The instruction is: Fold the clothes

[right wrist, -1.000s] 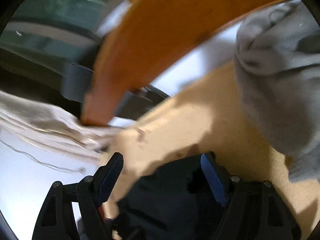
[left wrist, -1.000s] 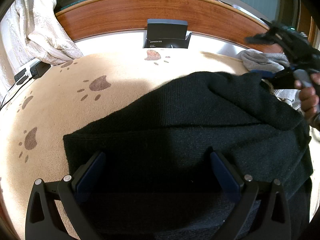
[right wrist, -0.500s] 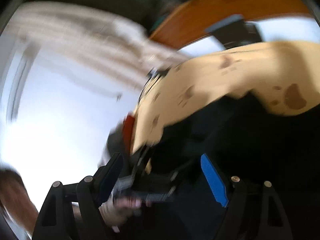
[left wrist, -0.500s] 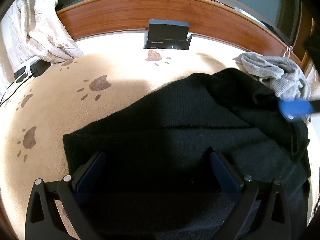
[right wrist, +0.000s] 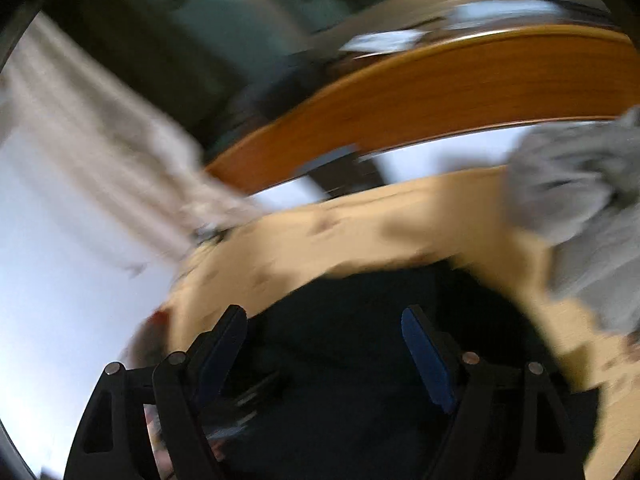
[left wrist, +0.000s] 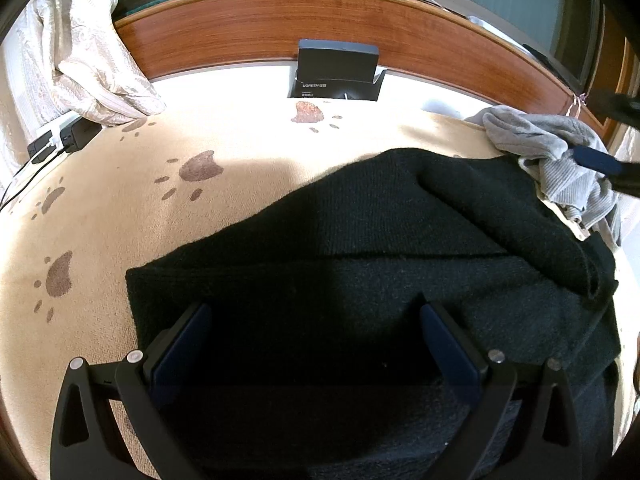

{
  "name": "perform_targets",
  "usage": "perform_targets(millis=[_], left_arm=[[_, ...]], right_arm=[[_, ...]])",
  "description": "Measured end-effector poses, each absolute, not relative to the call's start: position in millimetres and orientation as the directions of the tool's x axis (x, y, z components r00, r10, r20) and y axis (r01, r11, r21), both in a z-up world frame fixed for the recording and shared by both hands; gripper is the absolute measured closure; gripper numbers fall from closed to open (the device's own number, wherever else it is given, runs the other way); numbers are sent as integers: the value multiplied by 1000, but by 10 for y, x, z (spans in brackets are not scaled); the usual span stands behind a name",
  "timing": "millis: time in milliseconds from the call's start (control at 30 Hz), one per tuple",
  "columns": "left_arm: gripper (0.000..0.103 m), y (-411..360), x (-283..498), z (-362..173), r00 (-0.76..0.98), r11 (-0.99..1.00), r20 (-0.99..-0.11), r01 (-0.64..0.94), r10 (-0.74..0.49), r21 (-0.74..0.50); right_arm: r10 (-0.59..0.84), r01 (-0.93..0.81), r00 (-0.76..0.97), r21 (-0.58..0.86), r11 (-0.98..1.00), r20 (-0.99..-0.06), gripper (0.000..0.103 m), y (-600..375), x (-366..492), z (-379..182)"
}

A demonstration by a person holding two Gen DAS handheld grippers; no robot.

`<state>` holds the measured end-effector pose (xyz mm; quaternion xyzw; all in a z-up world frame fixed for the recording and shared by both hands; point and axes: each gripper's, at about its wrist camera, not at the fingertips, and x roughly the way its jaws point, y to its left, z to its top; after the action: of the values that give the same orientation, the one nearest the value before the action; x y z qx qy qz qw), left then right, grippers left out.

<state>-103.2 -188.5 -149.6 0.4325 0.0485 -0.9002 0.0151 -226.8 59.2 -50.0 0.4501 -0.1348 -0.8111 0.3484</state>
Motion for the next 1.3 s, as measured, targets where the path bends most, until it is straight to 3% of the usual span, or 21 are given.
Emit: perform_targets(millis=[133, 267, 433, 467, 500, 567, 933, 1133, 1233, 1300], left_arm=[[0, -1882, -1038, -1482, -625, -995, -781, 69, 14, -73], [0, -1876, -1036, -1465, -624, -995, -782, 69, 13, -72], [0, -1875, -1040, -1454, -623, -995, -782, 70, 13, -72], [0, -1875, -1041, -1459, -623, -995, -782, 70, 12, -71], [0, -1874, -1045, -1462, -623, -995, -782, 70, 12, -71], [0, -1873, -1054, -1466, -623, -995, -782, 71, 11, -70], [0, -1879, -1051, -1490, -625, -995, -781, 71, 15, -75], [0, -1926, -1035, -1469, -624, -992, -780, 67, 44, -109], [0, -1999, -1029, -1448, -623, -986, -779, 67, 77, -150], [0, -2071, -1020, -1435, -625, -977, -773, 74, 110, -199]], right_arm=[[-579, 332, -358, 480, -812, -732, 21, 616, -2786, -756], [-570, 329, -334, 474, -817, -751, 21, 500, -3066, -890], [-523, 410, -248, 400, -819, -816, 35, 157, -3113, -1108], [-507, 420, -241, 382, -823, -828, 44, 115, -3091, -1147], [-495, 427, -231, 369, -825, -838, 64, 95, -3081, -1186], [-482, 438, -206, 360, -824, -852, 94, 85, -3050, -1254], [-632, 664, -204, 369, -650, -747, 94, -238, -2244, -597], [-609, 774, -59, 349, -529, -791, 93, -635, -1637, -617], [-547, 774, -45, 317, -548, -836, 83, -762, -1518, -787], [-580, 758, -55, 344, -554, -813, 78, -718, -1519, -774]])
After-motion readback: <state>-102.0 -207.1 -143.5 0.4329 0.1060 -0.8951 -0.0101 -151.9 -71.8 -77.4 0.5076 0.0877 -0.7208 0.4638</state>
